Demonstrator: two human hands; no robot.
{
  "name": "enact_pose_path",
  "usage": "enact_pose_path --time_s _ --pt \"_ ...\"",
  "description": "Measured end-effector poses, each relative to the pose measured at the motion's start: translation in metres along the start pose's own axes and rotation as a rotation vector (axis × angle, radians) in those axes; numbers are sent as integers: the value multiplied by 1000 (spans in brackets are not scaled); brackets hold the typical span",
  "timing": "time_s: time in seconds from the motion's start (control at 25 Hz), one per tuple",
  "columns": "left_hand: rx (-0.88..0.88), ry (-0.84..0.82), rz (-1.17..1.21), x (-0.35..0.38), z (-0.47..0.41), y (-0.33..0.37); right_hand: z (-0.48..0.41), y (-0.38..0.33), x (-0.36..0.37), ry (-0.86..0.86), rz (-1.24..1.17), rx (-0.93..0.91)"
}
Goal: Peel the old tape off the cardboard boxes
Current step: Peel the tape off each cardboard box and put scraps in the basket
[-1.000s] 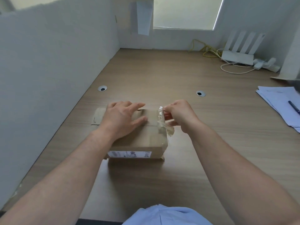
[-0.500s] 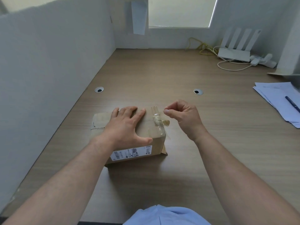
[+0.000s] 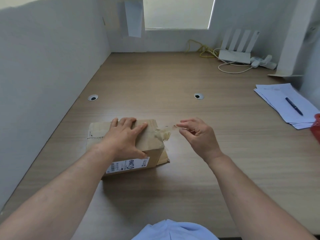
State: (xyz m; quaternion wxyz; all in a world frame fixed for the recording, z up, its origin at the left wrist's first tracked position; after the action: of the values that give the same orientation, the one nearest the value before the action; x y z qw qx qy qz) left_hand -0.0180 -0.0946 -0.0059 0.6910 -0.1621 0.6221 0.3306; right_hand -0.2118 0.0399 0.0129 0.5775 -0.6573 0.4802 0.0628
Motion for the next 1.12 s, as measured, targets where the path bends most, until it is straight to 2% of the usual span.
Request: enact_pose_path --time_s 0.12,0.28,0.48,0.6,0.76,0.84,1.0,1.12 --pt "12 105 73 -15 -5 9 5 -1 -1 98 181 -91" --pt "38 162 114 -19 -9 23 16 13 -6 172 140 49" --pt "83 168 177 -13 -25 59 33 23 -17 -4 184 -93" --pt "112 123 163 -5 -39 88 38 38 -36 66 216 -48" --pt "159 95 154 6 -55 127 47 53 -72 102 290 -140" --pt "204 80 141 14 -61 151 49 68 -93 75 260 -51" --pt "313 63 120 37 -62 198 44 107 -136 99 -2 314" --pt "371 72 123 53 -63 230 38 120 -149 161 145 378"
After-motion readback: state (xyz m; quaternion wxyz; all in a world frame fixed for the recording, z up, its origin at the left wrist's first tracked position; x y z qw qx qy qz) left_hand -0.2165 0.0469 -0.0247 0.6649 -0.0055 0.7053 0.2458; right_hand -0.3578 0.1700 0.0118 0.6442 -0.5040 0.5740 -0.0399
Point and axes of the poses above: each hand's wrist, its own z-axis away from the middle knuckle, its own x-axis out of the palm, y = z × x, the point moved 5 cm from there along -z, towards the middle knuckle, and after that the axes turned 12 degrees about z, right-handed, at the moved point
